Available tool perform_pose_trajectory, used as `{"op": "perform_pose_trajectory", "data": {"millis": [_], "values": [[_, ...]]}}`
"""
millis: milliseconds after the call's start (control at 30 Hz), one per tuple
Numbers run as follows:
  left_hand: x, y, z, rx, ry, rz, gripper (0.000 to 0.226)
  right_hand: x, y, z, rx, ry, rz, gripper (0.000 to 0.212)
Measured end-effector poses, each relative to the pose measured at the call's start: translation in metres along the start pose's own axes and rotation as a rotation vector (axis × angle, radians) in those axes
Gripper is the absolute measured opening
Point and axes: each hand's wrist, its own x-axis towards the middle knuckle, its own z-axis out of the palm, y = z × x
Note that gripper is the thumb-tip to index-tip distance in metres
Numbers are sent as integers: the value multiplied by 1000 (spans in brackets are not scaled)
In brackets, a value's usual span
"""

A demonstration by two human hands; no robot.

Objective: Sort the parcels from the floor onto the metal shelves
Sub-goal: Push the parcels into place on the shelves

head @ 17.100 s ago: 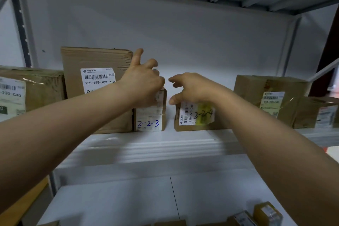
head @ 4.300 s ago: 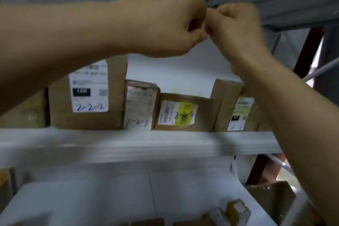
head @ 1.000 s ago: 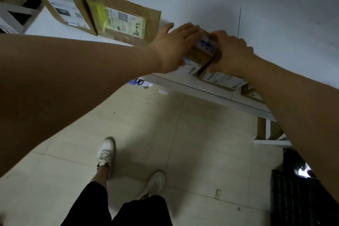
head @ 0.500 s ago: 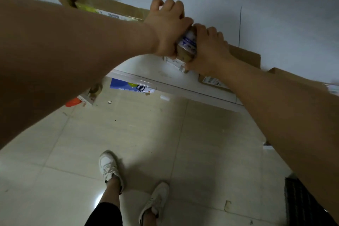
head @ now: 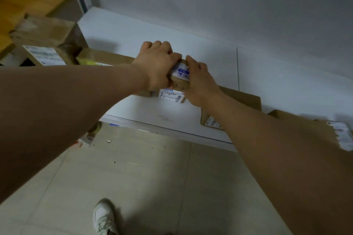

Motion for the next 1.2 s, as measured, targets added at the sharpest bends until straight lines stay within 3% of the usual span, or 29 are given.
{"op": "perform_pose_trajectory", "data": {"millis": [433,600,700,933,1067,1200], "values": [[-10,-6,-1,71,-15,-37,95,-6,-1,-6,17,-70,-19,114],[-6,48,-6,-90,12,72,98,-32,41,-44,-87,-52,56,80],[1,95,1,-114,-26,183,102,-52,73,-65,-114,-68,103,71],[13,153,27,-84,-153,187,107,-81,128,-67,-335,-214,165,109],[22,150,26,-33,-172,166,97,-81,138,-48,-337,-70,124,98],[36,142,20,-9,-226,157,105,-69,134,-43,-209,-69,148,96]]}}
